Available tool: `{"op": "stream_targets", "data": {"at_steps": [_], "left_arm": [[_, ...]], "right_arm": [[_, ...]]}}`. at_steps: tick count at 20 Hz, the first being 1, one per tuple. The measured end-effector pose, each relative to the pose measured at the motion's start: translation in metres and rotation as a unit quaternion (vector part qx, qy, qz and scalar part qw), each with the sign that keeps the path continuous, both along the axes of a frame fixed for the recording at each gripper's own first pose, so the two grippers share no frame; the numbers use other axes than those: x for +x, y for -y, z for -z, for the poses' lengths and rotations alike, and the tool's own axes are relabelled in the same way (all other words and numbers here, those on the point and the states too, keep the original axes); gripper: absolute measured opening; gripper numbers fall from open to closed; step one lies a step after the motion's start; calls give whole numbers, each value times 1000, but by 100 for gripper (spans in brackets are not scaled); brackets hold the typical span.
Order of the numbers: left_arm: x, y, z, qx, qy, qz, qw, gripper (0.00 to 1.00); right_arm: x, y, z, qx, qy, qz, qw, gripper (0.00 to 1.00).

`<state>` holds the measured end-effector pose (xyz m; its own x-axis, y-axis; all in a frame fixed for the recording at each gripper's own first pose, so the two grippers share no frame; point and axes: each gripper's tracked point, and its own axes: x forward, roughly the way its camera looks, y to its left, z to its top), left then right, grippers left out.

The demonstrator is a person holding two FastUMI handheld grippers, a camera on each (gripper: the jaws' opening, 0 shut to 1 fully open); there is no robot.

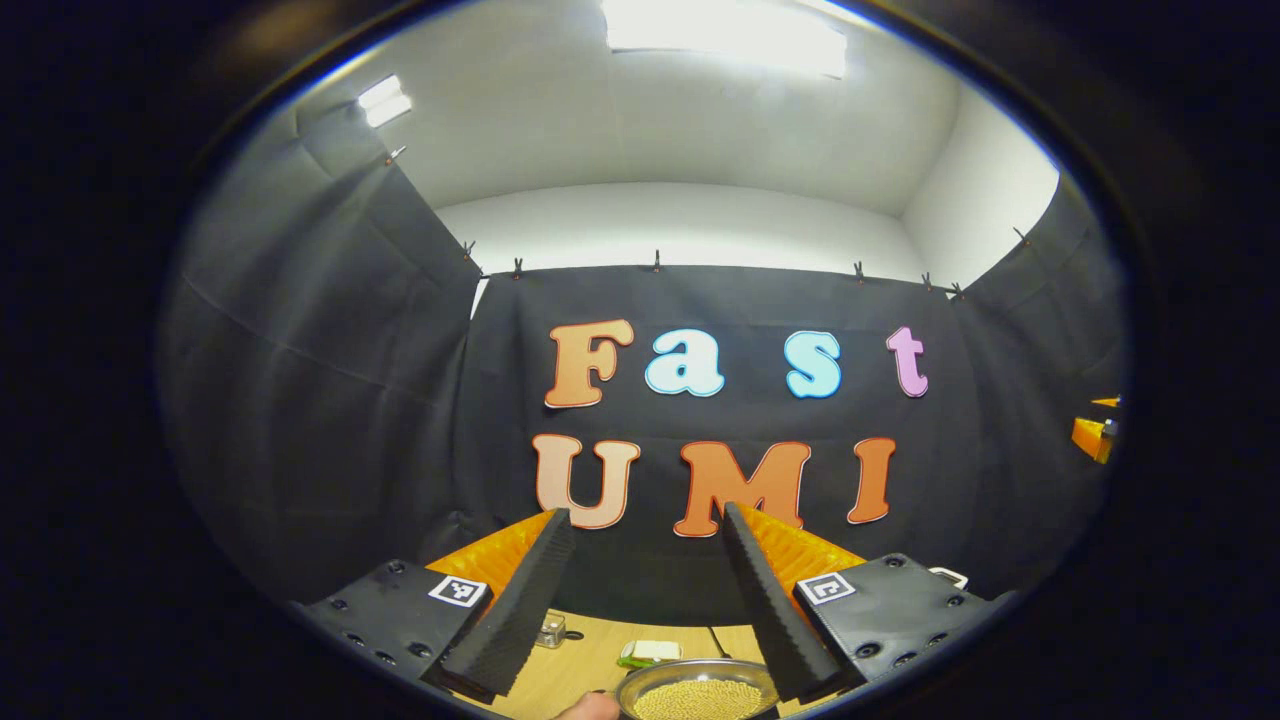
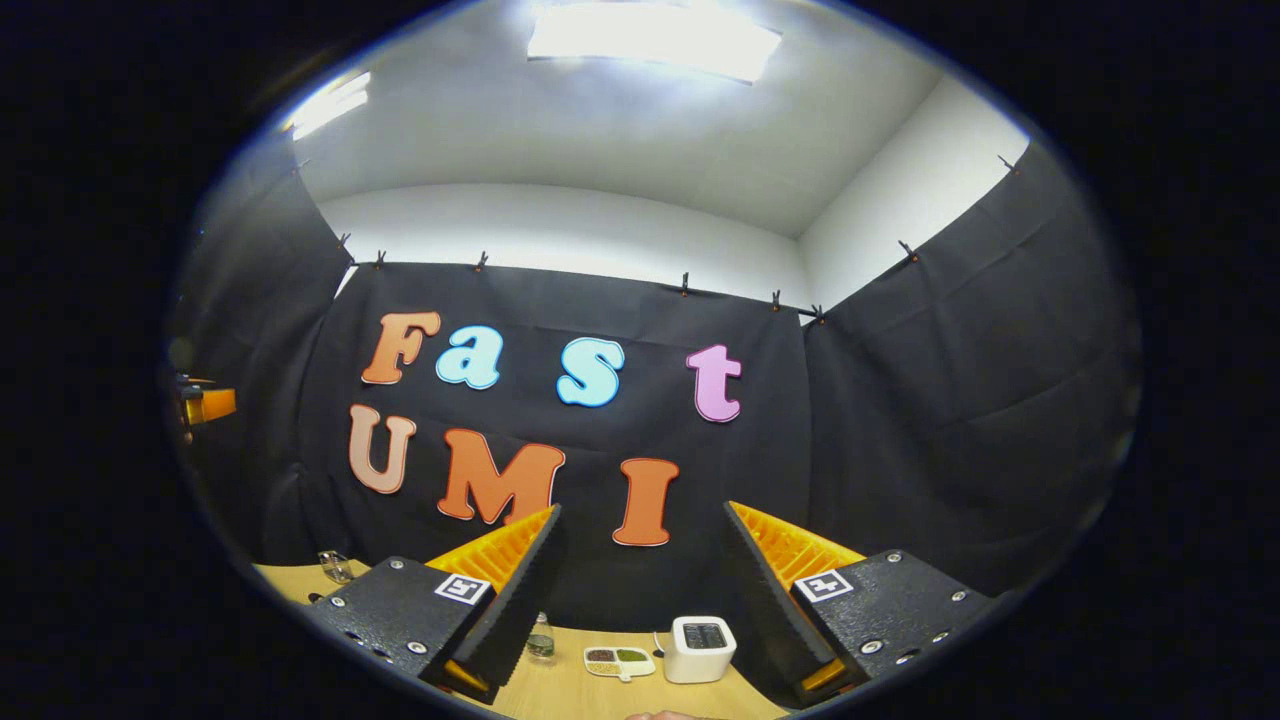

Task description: First push the handle of the pot to place it horizontally, then grasp the pot with both hands and set it on the induction cooktop.

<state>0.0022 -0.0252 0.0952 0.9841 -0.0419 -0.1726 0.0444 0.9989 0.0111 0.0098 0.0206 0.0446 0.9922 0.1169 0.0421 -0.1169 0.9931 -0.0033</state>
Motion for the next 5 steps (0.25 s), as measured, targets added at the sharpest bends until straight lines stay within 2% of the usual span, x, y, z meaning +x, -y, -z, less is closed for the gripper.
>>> {"op": "stream_targets", "data": {"at_steps": [3,5], "left_arm": [[5,-7,-12,-1,14,-6,1000,98],[11,-5,-17,2,24,-3,1000,98]], "right_arm": [[3,-13,3,-3,2,-23,1000,95],[8,-13,5,-10,0,-19,1000,95]]}}
